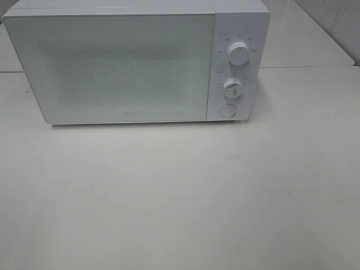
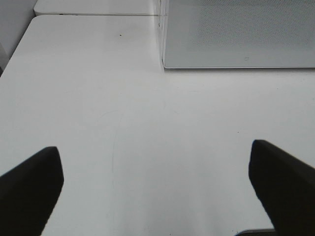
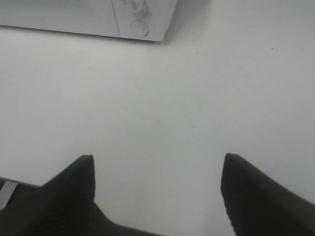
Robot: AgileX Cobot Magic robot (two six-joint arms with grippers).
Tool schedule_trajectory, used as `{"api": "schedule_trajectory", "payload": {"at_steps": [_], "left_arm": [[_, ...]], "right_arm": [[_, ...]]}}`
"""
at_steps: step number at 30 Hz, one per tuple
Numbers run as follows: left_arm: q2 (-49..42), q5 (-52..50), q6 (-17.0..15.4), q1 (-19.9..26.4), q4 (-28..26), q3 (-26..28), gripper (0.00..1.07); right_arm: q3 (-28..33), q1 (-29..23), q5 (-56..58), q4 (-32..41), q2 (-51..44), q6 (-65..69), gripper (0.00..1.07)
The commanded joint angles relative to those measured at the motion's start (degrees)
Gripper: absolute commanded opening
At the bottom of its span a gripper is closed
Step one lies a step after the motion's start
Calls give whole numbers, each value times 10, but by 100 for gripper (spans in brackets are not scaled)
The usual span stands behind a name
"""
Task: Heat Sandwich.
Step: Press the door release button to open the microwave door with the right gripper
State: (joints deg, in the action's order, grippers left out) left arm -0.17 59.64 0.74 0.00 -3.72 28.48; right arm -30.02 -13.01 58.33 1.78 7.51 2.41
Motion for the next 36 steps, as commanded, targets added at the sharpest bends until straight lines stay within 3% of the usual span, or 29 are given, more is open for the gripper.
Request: {"api": "schedule_trajectory", "payload": {"at_steps": [1,8,27,36], "left_arm": [[-15,-3,0,0,-2,-2,97],[-15,-3,0,0,-2,-2,97],[-13,-3,0,0,-2,-2,97],[-13,-3,0,0,-2,-2,97]], "right_arm": [[8,18,8,-9,-25,1,70],[10,53,10,-11,-95,0,70],[10,57,9,-13,-92,0,70],[-5,57,-59,-11,-30,0,70]]}}
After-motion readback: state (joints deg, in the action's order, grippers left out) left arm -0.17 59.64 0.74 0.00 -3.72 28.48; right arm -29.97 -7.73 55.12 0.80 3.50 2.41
